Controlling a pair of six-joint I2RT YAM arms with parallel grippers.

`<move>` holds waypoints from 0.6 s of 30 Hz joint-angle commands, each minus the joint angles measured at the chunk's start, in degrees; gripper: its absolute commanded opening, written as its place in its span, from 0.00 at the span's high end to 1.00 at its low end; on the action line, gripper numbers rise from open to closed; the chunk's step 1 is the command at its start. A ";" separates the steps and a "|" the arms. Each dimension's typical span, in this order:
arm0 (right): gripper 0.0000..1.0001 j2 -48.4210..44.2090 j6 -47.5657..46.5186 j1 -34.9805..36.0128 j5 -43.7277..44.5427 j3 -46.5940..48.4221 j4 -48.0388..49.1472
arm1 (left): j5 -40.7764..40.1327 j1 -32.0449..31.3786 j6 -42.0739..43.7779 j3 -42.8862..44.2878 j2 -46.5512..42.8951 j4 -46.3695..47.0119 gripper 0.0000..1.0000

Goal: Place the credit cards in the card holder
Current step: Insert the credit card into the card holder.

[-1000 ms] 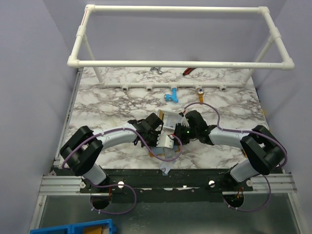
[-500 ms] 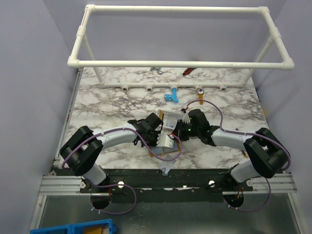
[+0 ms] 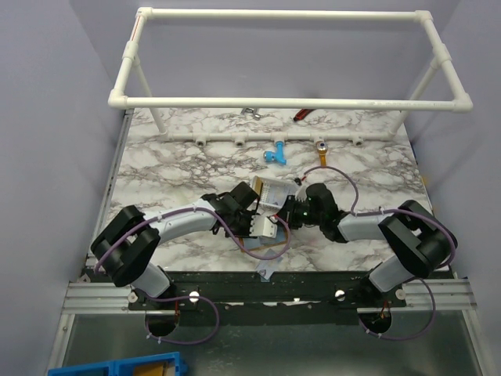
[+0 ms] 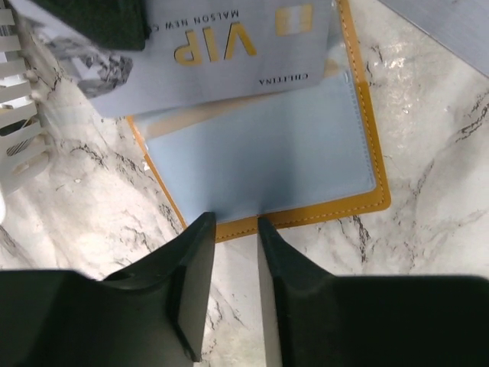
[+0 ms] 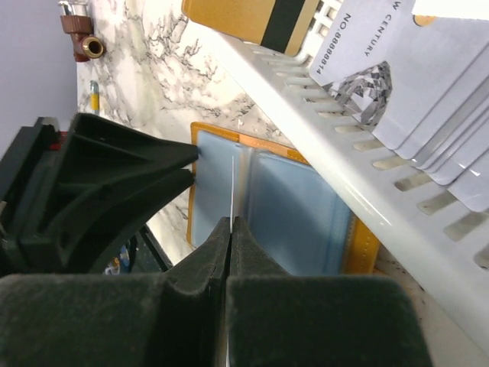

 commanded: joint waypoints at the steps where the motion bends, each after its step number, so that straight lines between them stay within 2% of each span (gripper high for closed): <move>1: 0.99 0.76 -0.05 -0.24 3.07 -3.85 8.77 | 0.02 0.18 -0.91 -0.99 -3.97 -2.06 0.66; 8: 0.99 1.67 1.14 -0.25 3.48 -7.36 15.65 | 0.57 -0.83 -1.39 -4.31 -5.50 0.67 0.63; 12: 0.99 0.84 1.46 -0.29 4.50 -8.29 16.89 | 0.76 -2.15 -1.74 -5.66 -5.22 2.63 0.65; 18: 0.99 1.72 4.86 -0.23 6.02 -11.33 24.24 | -0.12 -3.08 -1.92 -5.83 -4.20 3.76 0.69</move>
